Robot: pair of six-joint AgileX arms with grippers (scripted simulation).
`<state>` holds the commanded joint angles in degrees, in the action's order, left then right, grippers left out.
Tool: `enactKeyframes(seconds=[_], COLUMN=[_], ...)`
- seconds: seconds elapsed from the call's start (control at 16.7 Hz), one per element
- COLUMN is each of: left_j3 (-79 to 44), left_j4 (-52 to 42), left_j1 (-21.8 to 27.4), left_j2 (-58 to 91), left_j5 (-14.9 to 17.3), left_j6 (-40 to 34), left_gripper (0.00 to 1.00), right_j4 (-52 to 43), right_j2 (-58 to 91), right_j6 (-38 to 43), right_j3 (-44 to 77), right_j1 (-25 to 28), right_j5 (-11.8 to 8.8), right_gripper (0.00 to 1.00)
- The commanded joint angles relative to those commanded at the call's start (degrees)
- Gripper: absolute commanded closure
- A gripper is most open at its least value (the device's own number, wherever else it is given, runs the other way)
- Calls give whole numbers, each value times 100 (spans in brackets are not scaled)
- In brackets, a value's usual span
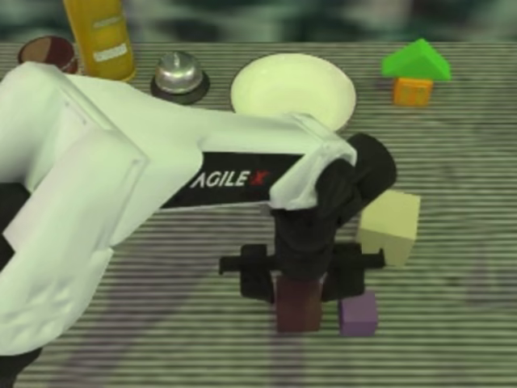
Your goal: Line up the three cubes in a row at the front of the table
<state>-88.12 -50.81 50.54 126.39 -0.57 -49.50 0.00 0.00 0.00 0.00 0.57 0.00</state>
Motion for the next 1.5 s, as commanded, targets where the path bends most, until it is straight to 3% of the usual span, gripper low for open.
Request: enactKeyframes(seconds=[0.12, 0.18, 0.72, 1.2, 1.5], left_j3=[0, 0, -17, -818, -839], left_j4=[0, 0, -21, -1317, -1344], left_j1=[0, 0, -14, -103, -77], left_j2=[0, 0, -10, -482, -489], left_j5=[0, 0, -1, -5, -5], left_j6=[0, 0, 0, -28, -26], left_gripper=[2, 0, 0, 0, 0], right_j4=[0, 0, 0, 0, -1], right_j2=[0, 0, 0, 0, 1], right_j6=[0, 0, 0, 0, -1], right_j3=[0, 0, 0, 0, 0], right_j1=[0, 0, 0, 0, 0], right_j5=[0, 0, 0, 0, 0], right_gripper=[0, 0, 0, 0, 0])
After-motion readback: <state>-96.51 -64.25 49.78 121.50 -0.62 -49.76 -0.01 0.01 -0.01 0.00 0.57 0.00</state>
